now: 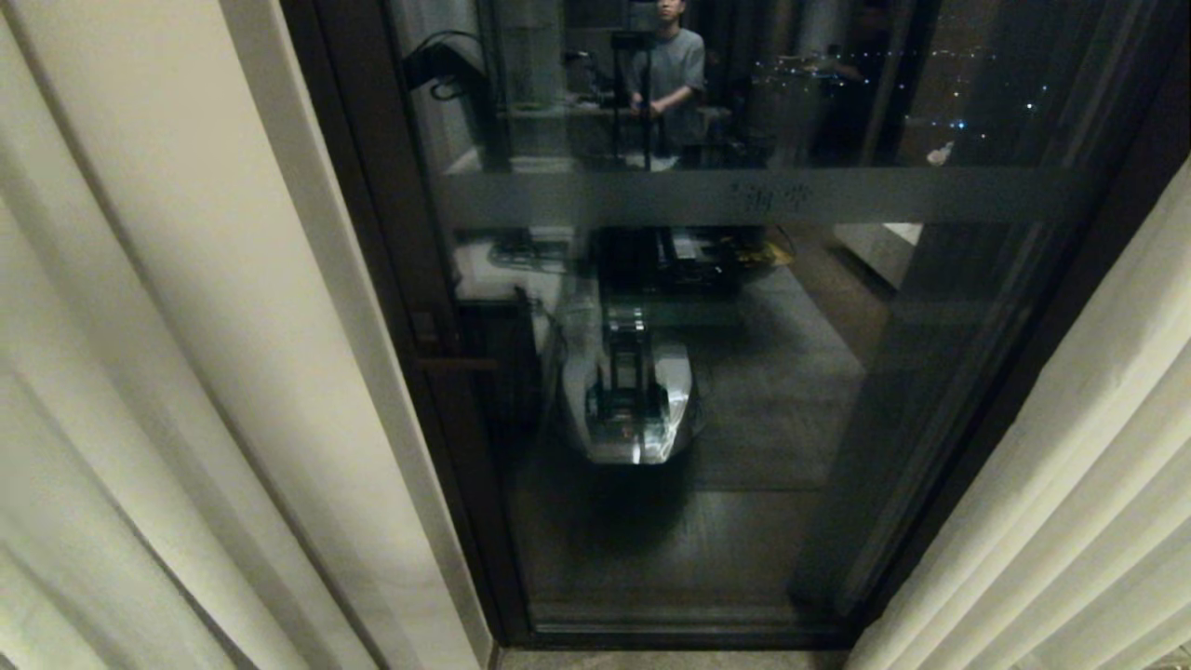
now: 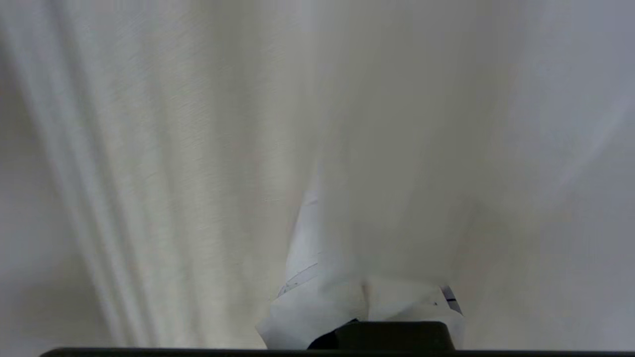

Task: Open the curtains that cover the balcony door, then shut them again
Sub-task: Pull the inner curtains open on both sides

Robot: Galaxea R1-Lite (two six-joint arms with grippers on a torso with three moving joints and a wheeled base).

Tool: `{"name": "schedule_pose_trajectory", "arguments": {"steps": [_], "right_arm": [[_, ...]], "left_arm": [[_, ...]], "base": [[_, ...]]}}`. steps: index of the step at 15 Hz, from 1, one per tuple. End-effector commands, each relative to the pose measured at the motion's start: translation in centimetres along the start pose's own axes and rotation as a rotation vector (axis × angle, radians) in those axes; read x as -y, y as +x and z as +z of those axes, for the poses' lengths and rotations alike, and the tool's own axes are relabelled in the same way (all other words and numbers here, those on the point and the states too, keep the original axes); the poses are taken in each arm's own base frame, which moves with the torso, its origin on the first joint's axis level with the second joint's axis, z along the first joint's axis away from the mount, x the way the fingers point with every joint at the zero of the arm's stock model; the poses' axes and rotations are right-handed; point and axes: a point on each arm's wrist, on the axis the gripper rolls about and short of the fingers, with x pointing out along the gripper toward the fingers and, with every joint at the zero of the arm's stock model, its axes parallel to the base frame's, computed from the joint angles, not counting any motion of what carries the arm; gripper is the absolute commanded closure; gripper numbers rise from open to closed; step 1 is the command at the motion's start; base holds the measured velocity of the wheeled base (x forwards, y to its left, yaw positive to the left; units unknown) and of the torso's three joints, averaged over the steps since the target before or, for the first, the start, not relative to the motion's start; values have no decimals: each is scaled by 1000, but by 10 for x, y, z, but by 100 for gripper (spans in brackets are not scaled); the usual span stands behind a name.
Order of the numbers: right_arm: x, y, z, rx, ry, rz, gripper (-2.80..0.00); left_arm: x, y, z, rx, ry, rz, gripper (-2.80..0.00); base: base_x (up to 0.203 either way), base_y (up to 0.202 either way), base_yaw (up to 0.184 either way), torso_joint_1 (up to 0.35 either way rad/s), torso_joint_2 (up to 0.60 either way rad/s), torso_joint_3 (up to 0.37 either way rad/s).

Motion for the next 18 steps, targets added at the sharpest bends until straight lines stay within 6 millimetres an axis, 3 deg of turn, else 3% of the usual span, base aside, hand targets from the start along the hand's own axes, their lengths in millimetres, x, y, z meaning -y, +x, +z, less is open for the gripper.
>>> {"name": "schedule_pose_trajectory", "arguments": {"steps": [1,7,8,9,15,18], "right_arm": [[0,0,0,-1,-1,1,0],[0,0,0,-1,-1,1,0],[0,0,0,-1,-1,1,0],[0,0,0,-1,-1,1,0],[0,0,0,-1,-1,1,0],[0,0,0,-1,-1,1,0]], "left_arm": [[9,-8,12,35,-3,-35,0],[20,-16,15,37,-10,-67,0],[22,-18,16,37,-11,-72,-225],[22,-20,17,40,-11,-74,-280],[25,-26,24,56,-10,-83,-280],[29,-45,30,59,-14,-96,-280]], "base": [[0,0,0,0,0,0],[0,0,0,0,0,0],[0,0,0,0,0,0],[0,0,0,0,0,0],[0,0,0,0,0,0],[0,0,0,0,0,0]]}}
